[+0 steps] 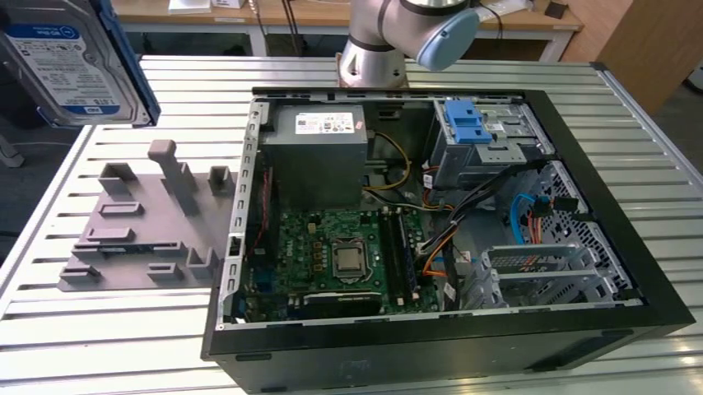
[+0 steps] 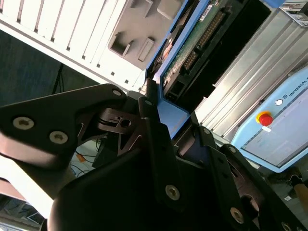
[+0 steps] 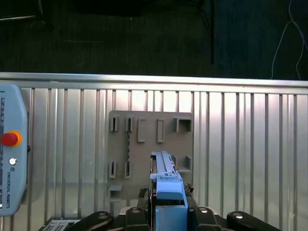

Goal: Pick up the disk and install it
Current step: 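Pick up the disk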

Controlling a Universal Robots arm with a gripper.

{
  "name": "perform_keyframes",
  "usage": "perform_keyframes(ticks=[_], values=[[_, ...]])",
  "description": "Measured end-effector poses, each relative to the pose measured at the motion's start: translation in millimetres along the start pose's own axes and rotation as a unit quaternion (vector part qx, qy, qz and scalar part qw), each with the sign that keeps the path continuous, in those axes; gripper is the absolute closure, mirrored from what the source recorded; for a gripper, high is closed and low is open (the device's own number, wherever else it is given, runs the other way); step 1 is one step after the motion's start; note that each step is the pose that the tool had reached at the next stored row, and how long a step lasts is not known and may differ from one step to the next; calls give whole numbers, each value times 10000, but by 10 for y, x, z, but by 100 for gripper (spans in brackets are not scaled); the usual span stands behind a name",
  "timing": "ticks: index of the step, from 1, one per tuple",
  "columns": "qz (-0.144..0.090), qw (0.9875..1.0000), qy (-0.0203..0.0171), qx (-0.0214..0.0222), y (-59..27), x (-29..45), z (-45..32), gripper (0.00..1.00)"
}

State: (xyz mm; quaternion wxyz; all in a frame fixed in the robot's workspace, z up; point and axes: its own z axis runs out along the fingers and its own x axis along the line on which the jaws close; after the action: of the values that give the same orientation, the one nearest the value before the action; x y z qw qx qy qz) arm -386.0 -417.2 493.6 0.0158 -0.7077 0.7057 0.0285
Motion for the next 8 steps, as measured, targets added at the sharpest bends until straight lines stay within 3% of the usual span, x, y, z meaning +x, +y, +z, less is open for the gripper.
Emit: perform_keyframes(ticks=[8], values=[[-54,10000,-25,-4,-49,13,4,64]])
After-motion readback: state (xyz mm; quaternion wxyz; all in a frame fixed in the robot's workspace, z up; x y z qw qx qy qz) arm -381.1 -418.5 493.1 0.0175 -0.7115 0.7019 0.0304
